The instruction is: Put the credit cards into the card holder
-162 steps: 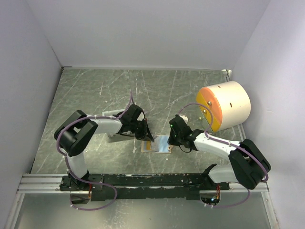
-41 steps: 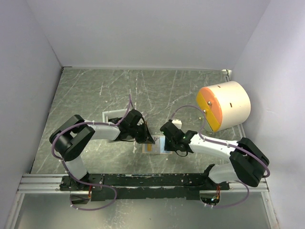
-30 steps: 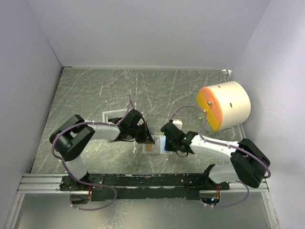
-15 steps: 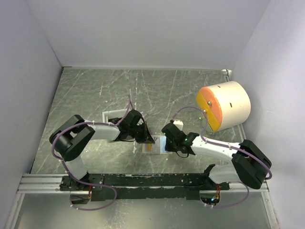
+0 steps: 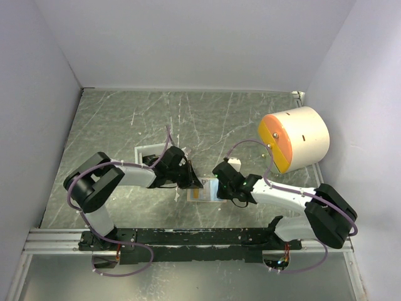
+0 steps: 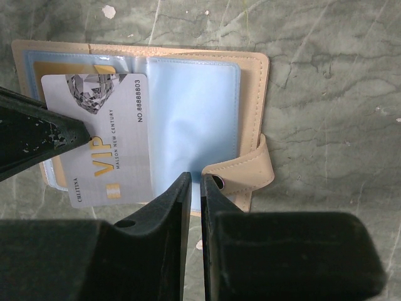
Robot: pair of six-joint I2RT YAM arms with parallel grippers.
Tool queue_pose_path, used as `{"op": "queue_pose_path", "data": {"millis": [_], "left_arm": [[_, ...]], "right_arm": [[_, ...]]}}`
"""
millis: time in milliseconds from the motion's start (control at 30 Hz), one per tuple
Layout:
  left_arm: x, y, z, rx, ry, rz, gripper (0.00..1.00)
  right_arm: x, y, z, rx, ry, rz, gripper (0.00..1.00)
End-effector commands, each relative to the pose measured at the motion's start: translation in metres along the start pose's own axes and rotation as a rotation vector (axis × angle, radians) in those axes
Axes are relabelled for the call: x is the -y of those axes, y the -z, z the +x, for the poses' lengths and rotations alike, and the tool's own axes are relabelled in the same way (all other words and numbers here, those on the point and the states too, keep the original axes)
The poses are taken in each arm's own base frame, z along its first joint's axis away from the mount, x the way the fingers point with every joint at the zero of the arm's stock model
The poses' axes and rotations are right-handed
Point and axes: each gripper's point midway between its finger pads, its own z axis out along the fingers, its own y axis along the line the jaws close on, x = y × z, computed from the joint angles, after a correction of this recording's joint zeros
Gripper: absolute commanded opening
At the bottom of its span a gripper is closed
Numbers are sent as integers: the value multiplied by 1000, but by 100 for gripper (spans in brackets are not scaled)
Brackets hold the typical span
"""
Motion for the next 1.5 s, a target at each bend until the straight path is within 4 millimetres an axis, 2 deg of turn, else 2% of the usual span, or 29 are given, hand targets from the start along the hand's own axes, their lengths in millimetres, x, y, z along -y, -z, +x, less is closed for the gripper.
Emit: {"op": "queue_pose_path", "data": {"millis": [0,300,567,833,1000,1233,1367,1467], "left_arm": [[-24,-4,-2,44,-2,-65,7],[-26,-5,2,36,-7,-50,7],[-31,-3,23,-58,-15,-46,7],[-32,-7,29,-120,-27,-62,7],[-34,-8,25,-93,-14,-81,7],[-43,-6,4,6,-1,-167,7],[-40,-4,-4,50,10,-169,7],[-38,-6,-2,45,31,-144,7]], "right_arm": [[27,-10,23,-52,7,90,12],[27,-11,24,-55,4,88,11],[26,-12,24,-59,9,86,11],[25,-14,24,-62,11,89,10],[24,-13,23,-58,12,86,10],[26,-12,24,-58,9,86,10],[26,-12,25,-59,7,85,10],[26,-12,25,-58,6,82,10]]}}
